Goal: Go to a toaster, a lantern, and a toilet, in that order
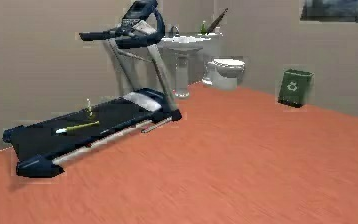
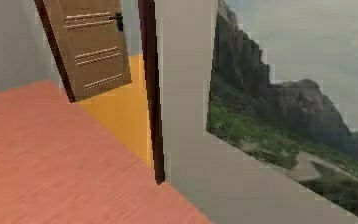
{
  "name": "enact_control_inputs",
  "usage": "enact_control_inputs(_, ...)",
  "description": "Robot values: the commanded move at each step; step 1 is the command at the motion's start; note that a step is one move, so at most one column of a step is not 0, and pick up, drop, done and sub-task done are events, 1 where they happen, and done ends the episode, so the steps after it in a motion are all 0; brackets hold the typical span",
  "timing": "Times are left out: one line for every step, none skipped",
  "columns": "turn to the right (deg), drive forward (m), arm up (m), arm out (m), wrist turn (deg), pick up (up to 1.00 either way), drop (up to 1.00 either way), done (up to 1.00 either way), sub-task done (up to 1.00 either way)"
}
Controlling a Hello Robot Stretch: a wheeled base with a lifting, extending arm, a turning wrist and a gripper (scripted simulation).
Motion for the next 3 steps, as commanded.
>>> enact_control_inputs(-45.0, 0.0, 0.0, 0.0, 0.0, 0.0, 0.0, 0.0, 0.0)
enact_control_inputs(0.0, 0.85, 0.0, 0.0, 0.0, 0.0, 0.0, 0.0, 0.0)
enact_control_inputs(-42.0, 0.0, 0.0, 0.0, 0.0, 0.0, 0.0, 0.0, 0.0)
